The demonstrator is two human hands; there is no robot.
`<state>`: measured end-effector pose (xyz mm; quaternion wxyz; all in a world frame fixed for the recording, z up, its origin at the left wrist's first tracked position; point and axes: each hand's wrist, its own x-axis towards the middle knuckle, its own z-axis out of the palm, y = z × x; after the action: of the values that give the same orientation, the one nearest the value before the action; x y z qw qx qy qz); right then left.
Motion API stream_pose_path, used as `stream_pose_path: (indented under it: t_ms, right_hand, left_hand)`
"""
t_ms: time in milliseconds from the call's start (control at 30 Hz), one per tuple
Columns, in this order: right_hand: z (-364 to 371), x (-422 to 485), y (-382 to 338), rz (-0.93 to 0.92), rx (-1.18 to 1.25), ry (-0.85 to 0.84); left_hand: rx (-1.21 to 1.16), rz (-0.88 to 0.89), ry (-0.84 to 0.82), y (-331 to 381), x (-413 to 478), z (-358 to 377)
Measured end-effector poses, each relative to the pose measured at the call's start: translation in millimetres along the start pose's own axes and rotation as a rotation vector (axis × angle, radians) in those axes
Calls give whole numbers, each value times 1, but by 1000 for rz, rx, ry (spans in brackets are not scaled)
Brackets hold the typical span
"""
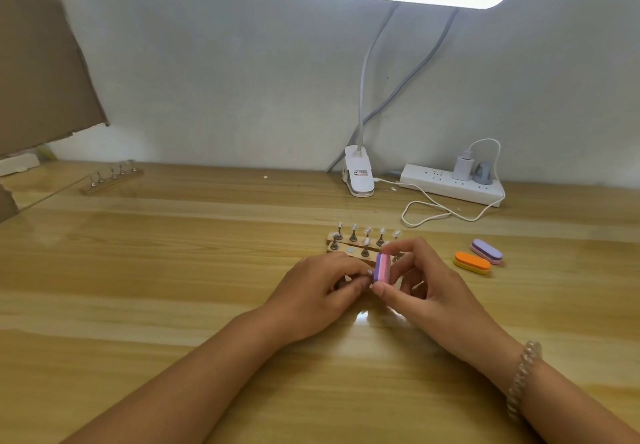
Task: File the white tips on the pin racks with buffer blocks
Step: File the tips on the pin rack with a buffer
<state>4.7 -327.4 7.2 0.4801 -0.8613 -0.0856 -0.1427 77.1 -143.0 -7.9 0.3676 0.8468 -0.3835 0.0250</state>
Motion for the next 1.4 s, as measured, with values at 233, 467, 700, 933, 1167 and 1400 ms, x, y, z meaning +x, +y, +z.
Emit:
stream_pose_path:
  t_ms: [233, 467, 700, 933, 1167, 1400]
  right_hand:
    - [-6, 0, 0, 104, 191, -41]
    - [-2, -4, 1, 4, 14, -75]
    - [-2, 2, 2, 54, 43, 34]
    - [0, 0, 2, 24, 49, -23]
    - [2, -4, 0, -42, -32, -51]
    - [3, 3, -2, -27, -36, 60]
  left_hand:
    - [-89, -20, 54, 0, 0, -2]
    - [12, -13, 68, -1, 0, -1]
    - [-28, 42, -19, -1, 0, 2]
    - [-51, 10, 4, -2, 1, 1]
    - [-81, 9, 5, -3, 0, 1]
    - [-91, 48, -20, 1, -1, 1]
